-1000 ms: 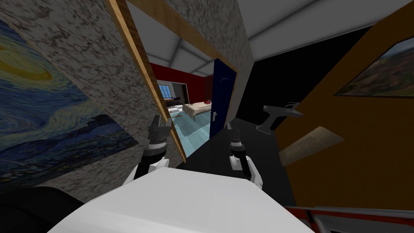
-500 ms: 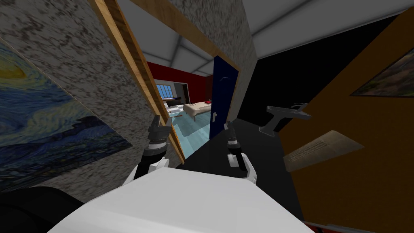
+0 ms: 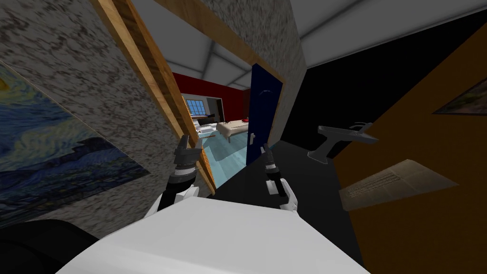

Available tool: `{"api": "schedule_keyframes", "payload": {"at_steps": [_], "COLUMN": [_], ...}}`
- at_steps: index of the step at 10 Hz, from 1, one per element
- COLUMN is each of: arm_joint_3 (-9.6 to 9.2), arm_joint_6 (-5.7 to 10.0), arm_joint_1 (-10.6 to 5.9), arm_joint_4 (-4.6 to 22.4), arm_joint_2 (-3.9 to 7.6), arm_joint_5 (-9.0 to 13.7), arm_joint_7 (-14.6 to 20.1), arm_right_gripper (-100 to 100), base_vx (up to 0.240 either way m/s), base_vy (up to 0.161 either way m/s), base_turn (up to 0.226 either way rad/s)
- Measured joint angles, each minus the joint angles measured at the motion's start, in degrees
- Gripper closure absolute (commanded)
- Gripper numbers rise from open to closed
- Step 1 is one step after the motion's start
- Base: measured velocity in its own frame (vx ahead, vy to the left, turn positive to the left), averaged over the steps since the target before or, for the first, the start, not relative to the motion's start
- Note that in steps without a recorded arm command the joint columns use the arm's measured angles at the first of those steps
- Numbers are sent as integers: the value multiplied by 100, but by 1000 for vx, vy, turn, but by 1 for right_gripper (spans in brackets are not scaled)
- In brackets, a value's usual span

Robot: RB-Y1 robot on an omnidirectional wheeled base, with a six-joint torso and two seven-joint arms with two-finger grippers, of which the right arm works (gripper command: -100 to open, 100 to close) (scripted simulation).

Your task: Push the door open

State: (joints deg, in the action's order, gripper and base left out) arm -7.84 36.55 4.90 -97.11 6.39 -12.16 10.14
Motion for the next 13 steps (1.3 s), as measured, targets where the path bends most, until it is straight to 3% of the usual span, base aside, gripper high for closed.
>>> {"api": "schedule_keyframes", "payload": {"at_steps": [11,13], "arm_joint_3": [-144,-190], "arm_joint_6": [-38,-102], "arm_joint_1": [-925,-1047], "arm_joint_4": [1661,1858], "arm_joint_2": [92,112], "arm_joint_5": [-239,-291], "arm_joint_7": [642,770], "arm_right_gripper": [-100,-100], "base_vx": [87,86], "base_vy": [-80,-85], "base_turn": [61,64]}}
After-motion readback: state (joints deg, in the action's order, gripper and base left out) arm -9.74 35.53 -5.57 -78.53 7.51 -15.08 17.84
